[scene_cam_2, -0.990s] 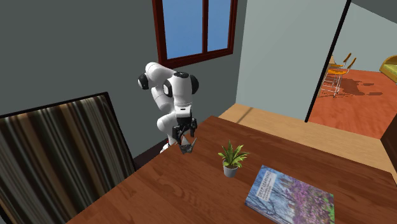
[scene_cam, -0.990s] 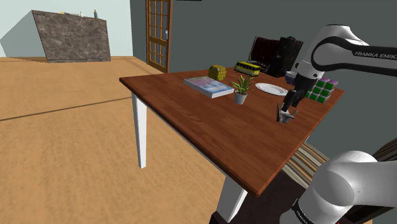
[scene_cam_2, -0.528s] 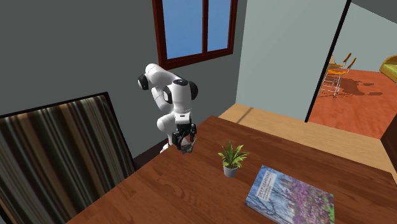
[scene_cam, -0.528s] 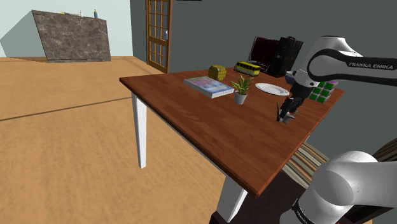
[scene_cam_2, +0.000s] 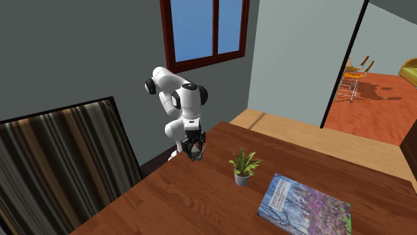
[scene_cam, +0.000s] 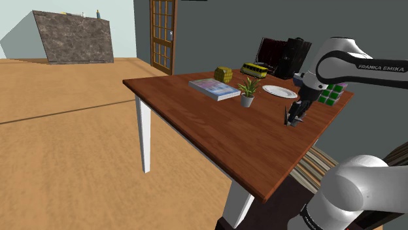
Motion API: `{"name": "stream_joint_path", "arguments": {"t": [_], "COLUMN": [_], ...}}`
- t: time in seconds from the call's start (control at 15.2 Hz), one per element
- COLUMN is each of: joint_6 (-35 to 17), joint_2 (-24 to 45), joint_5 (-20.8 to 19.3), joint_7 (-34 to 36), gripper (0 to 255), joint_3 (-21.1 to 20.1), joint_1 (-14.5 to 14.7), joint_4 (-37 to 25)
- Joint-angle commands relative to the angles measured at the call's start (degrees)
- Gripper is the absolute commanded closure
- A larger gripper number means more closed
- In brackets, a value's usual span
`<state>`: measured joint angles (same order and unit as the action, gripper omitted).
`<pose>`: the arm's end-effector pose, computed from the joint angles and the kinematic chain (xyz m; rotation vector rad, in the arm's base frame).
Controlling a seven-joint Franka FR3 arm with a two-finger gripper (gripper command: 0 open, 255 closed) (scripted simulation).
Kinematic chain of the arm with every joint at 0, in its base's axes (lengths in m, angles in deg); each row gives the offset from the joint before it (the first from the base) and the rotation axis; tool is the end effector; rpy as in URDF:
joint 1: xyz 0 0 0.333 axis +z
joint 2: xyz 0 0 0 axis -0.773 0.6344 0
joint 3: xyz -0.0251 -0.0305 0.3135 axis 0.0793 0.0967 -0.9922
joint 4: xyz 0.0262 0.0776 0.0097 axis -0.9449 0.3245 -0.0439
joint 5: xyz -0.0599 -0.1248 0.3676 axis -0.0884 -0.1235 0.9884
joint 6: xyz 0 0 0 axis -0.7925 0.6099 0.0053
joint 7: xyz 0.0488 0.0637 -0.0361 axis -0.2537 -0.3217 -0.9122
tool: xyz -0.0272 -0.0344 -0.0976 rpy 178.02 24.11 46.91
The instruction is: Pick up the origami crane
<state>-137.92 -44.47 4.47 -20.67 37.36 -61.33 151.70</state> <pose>0.2565 -0.1661 0.5097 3.0903 -0.0904 0.1365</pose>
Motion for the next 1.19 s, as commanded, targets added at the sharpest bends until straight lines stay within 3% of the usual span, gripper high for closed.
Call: {"name": "stream_joint_path", "arguments": {"t": [0.0, 1.12], "joint_6": [0.02, 10.65], "joint_2": [0.06, 1.91], "joint_5": [0.00, 2.14], "joint_7": [0.01, -0.59], "gripper": [255, 255], "joint_3": [0.01, -2.05], "joint_1": [0.01, 1.10], "joint_4": [0.04, -12.45]}}
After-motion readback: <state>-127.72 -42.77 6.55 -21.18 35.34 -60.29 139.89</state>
